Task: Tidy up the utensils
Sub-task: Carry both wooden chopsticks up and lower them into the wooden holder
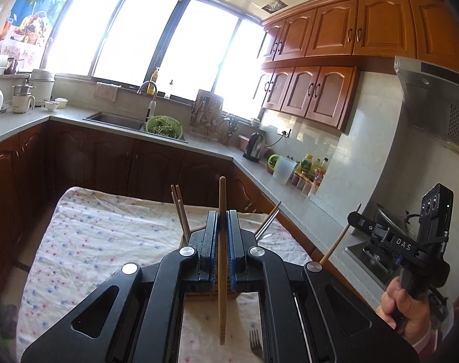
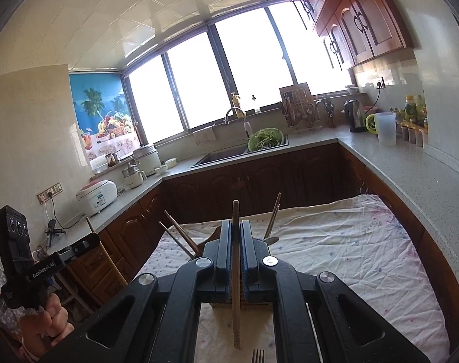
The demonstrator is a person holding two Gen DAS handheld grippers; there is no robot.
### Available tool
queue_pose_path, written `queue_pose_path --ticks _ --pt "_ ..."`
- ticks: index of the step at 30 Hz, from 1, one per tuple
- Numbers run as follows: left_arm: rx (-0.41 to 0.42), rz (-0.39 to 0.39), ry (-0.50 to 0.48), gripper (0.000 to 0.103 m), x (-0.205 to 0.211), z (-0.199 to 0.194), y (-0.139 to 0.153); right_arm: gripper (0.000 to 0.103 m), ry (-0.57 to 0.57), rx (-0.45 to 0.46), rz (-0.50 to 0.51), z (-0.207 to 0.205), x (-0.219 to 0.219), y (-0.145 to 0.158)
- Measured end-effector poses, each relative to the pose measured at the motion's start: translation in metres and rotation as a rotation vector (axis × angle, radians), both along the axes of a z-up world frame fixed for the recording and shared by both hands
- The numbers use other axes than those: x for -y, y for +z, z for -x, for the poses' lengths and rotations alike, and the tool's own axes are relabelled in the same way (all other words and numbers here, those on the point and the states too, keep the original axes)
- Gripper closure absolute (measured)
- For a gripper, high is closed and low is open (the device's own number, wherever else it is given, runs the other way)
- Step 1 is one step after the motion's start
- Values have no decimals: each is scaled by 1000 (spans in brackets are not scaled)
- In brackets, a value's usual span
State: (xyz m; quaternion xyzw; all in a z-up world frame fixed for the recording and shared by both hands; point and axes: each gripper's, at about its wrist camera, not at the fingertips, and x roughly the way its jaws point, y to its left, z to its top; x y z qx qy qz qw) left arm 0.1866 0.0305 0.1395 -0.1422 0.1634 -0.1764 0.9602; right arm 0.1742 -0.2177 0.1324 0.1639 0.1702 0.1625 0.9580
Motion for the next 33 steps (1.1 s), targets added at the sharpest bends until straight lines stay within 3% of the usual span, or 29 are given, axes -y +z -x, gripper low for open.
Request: queue_pose_path --ticks 8,14,25,33 --pt "92 12 62 98 -5 -34 28 98 -25 78 -11 -33 1 29" --pt "122 24 95 98 -6 -61 28 98 -30 97 -21 -63 0 35" --pt "86 66 154 98 -6 -93 -18 98 -43 61 -29 -92 -3 0" --pt "28 58 142 98 1 -96 -53 98 -30 -8 -38 -99 -12 -33"
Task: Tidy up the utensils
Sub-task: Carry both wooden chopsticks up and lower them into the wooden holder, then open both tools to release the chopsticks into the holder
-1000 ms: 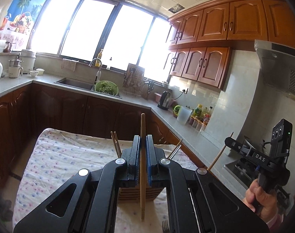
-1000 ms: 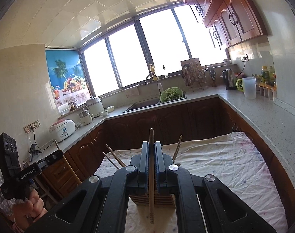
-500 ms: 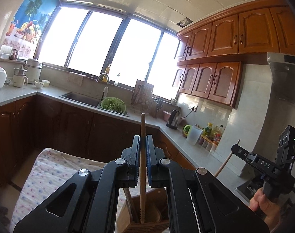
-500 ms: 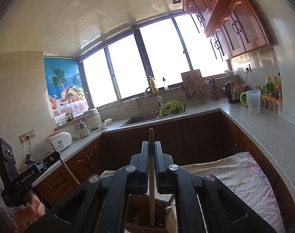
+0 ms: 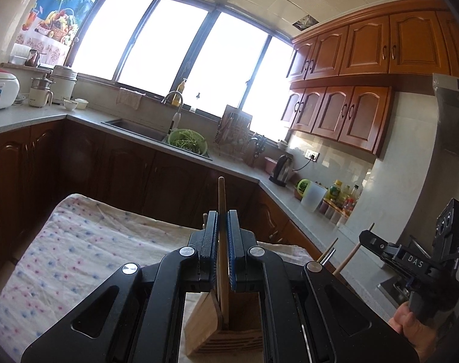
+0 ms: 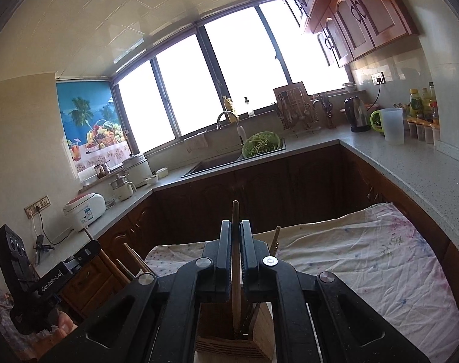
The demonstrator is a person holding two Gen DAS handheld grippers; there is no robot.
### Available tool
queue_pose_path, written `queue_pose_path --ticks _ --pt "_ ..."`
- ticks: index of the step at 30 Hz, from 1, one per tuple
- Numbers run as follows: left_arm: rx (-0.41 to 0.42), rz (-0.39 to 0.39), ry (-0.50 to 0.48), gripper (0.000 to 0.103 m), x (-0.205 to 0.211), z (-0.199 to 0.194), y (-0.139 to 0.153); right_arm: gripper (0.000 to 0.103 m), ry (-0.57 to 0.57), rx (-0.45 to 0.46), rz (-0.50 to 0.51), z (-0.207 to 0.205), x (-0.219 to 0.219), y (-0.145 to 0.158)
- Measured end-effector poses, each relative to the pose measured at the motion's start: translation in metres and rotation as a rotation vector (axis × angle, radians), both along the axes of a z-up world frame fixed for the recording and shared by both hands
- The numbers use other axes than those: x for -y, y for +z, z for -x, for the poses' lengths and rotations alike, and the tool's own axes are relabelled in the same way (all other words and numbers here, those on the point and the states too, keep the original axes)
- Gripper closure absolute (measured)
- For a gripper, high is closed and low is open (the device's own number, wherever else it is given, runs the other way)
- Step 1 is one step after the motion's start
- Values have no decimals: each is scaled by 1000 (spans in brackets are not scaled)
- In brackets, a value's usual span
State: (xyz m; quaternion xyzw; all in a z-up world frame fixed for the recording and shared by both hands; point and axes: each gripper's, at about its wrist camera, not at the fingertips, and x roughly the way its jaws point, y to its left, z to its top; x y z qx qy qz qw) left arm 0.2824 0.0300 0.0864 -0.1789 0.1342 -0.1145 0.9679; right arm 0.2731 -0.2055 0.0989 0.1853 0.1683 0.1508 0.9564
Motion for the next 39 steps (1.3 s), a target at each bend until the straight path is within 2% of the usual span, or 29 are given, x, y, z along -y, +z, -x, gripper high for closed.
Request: queue_pose_path --ticks 7,9,27,29,31,32,33,34,35,36,37,39 --pt "-66 -41 -37 98 16 -4 -26 98 15 -81 5 -6 -9 -30" --pt "-68 -55 -31 98 18 -2 -29 98 2 -74 14 -4 -9 -32" --pt "-111 -67 -49 97 18 -6 -23 97 -14 -113 -8 -10 4 -36" --pt "-115 -67 -49 96 18 -6 -23 92 -10 -118 -16 -11 4 -37" --pt "-126 -66 -48 92 16 -7 -23 92 -2 -128 -26 -12 4 -38" --pt "-130 -65 -46 81 16 -7 -23 90 -1 -131 -29 -12 5 -38" --pt "-132 -65 -39 64 15 -7 -23 88 -1 -131 -29 -11 4 -39" --pt "-129 -63 -32 57 14 -5 -23 80 -1 -130 -28 -11 3 -39" --pt "-125 -61 -23 50 13 -4 -22 63 -1 -126 -32 -10 4 -39" --pt "-124 -61 -18 47 12 -2 -23 57 0 -120 -37 -8 3 -39" --pt "-128 -61 -15 46 11 -2 -23 52 -4 -115 -38 -7 4 -38" --pt "-140 -65 -4 33 10 -1 -24 50 -9 -110 -43 -4 6 -38"
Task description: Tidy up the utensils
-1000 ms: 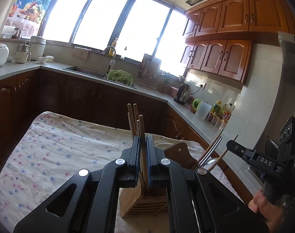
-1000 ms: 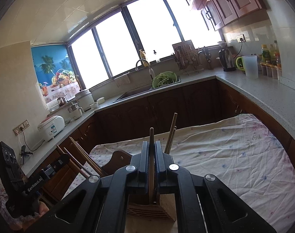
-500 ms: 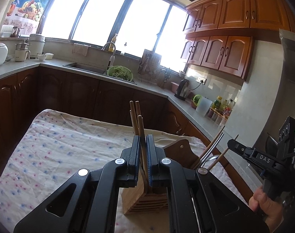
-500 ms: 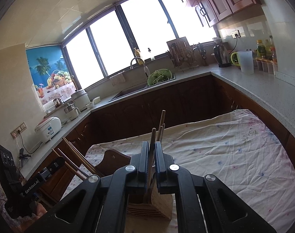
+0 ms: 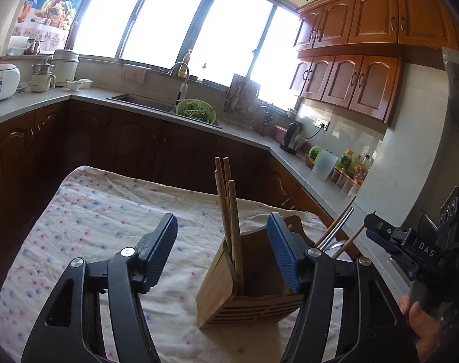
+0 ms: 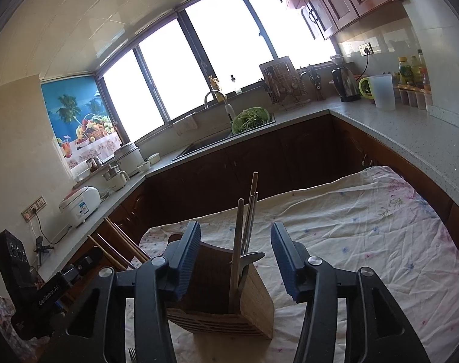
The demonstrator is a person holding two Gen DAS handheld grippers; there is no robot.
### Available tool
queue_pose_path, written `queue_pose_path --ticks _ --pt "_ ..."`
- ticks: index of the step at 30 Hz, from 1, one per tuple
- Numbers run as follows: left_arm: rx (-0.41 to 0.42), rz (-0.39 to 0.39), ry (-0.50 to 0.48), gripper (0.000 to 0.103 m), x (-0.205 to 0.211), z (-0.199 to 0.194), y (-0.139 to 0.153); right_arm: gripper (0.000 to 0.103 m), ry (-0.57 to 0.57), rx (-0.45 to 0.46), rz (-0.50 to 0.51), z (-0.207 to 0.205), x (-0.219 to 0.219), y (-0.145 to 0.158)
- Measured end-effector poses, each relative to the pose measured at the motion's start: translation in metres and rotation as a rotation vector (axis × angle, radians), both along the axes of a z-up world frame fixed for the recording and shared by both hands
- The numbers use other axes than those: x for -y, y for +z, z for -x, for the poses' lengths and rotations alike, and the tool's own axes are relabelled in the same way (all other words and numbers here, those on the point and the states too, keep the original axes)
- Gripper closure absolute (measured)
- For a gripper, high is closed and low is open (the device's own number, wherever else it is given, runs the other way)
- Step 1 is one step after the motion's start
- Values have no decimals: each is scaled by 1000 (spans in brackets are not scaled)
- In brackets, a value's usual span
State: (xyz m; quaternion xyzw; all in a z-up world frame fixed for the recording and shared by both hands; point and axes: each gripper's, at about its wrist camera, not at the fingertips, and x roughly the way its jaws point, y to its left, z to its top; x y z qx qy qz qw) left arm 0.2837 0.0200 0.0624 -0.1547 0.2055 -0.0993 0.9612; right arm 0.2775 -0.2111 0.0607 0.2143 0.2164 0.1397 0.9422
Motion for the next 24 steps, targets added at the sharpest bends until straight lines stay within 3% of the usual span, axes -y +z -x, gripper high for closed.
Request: queue_pose_path --ticks 2,4,9,24 --pt "-4 -2 6 31 -2 2 -2 31 4 1 -15 1 2 0" --pt "-13 -7 12 26 -3 5 -4 23 5 7 -19 4 3 -1" --pt "-27 -45 33 13 -3 14 -7 17 20 13 -20 11 0 0" --pt "-13 -78 50 8 -11 71 2 14 50 51 -4 61 -1 6"
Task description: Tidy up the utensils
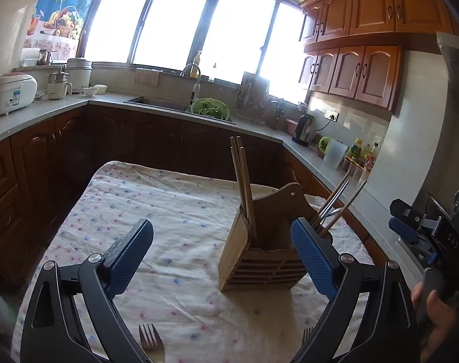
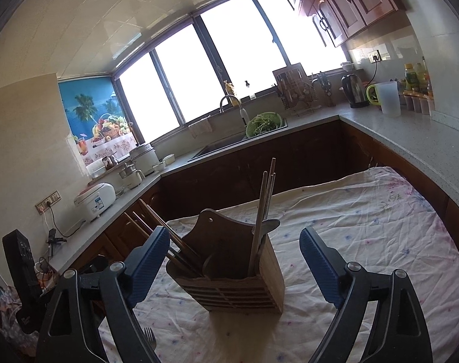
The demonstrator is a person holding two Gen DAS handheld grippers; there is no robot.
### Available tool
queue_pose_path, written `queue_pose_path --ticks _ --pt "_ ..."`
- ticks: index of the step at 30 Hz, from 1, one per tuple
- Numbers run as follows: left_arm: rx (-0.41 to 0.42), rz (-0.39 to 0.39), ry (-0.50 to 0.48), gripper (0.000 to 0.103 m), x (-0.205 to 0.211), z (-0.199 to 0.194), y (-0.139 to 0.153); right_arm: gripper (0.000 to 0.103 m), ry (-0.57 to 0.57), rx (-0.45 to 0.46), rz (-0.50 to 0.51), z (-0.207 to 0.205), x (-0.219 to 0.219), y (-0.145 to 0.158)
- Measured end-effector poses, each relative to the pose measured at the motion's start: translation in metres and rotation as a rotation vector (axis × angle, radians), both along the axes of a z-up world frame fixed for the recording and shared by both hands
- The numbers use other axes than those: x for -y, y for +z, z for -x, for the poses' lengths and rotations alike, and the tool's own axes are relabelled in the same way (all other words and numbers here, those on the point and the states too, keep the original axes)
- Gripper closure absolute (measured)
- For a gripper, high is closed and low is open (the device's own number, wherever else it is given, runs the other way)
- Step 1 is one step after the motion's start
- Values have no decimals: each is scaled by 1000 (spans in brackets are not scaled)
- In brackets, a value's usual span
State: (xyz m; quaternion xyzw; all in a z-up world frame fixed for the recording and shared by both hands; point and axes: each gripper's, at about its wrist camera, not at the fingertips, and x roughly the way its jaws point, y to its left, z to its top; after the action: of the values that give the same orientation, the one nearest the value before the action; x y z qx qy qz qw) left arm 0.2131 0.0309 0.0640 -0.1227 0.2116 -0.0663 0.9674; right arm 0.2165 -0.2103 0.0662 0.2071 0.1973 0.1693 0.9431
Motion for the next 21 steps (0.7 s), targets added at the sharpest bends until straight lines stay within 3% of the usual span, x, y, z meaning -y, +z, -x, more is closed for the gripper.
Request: queue_pose_path --ticks 15,21 --pt "-28 -9 40 3 -3 98 -7 14 8 47 32 105 1 -6" --pt "54 -65 21 0 9 139 14 10 9 129 90 141 2 21"
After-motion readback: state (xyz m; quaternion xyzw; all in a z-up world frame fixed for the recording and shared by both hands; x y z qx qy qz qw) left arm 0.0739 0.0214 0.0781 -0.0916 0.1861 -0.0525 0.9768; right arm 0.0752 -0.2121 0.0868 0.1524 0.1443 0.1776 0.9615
